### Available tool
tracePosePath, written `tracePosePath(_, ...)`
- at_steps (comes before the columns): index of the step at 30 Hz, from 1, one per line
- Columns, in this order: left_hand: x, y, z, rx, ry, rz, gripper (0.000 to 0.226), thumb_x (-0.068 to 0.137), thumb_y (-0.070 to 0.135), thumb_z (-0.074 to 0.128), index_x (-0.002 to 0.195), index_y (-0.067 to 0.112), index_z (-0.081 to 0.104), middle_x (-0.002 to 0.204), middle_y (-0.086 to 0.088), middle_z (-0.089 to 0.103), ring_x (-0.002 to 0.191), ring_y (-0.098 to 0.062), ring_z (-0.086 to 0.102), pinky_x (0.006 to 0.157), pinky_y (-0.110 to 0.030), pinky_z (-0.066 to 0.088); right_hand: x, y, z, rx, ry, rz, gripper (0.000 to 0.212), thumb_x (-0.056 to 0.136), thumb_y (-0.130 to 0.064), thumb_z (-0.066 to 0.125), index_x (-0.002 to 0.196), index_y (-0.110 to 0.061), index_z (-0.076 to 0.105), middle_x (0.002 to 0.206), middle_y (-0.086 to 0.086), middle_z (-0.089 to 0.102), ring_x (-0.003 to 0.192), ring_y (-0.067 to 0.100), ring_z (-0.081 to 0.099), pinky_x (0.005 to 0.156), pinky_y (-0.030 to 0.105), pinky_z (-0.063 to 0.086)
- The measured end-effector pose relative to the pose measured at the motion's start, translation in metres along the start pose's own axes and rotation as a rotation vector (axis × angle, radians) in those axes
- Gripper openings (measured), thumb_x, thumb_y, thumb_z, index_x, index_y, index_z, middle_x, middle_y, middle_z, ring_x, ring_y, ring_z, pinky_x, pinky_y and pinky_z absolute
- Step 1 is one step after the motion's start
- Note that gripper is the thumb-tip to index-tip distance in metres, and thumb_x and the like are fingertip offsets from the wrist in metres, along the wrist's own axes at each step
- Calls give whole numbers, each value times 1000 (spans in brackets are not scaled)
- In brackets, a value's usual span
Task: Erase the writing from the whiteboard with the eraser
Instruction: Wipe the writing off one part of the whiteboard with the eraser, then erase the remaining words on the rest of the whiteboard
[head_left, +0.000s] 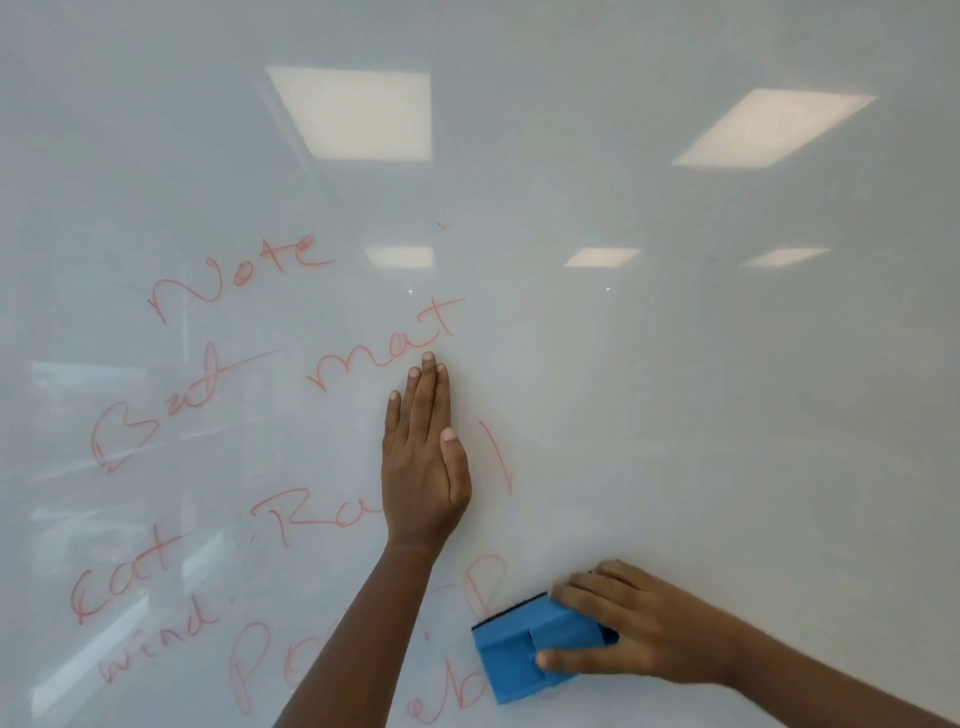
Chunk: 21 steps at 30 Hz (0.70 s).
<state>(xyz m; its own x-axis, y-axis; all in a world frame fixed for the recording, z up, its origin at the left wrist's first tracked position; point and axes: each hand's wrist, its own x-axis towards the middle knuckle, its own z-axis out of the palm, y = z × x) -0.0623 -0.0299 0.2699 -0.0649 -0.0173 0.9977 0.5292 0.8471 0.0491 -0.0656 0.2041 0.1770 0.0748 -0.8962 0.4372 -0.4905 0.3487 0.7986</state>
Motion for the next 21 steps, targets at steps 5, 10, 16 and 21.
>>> tracePosePath(5,0,-1,-1,-24,8,8,54,89,19,17,138,0,30,146,-8,26,136,-14,17,114,-26,7,56,82,-43,-90,255,275,27,90,-20,57,115,-25,65,100,19,69,85,31,66,75,35,52)
tracePosePath(10,2,5,-10,-141,15,-39,51,90,23,16,138,7,23,146,-5,24,137,-9,15,114,-24,7,92,99,-47,-86,463,781,46,79,-17,66,124,-14,57,108,25,60,95,34,53,82,43,45)
tracePosePath(16,-16,13,-14,153,-317,699,66,94,53,17,145,12,15,148,-15,22,139,-27,19,114,-39,14,67,24,-6,-29,352,434,31,88,-28,54,118,-25,50,121,11,52,108,24,46,88,36,42)
tracePosePath(21,-30,18,-4,365,-366,695,63,94,54,13,135,8,30,127,-13,58,111,-25,58,95,-37,44,65,37,-23,130,152,357,34,85,-38,55,111,-17,64,110,16,67,104,26,59,85,36,53)
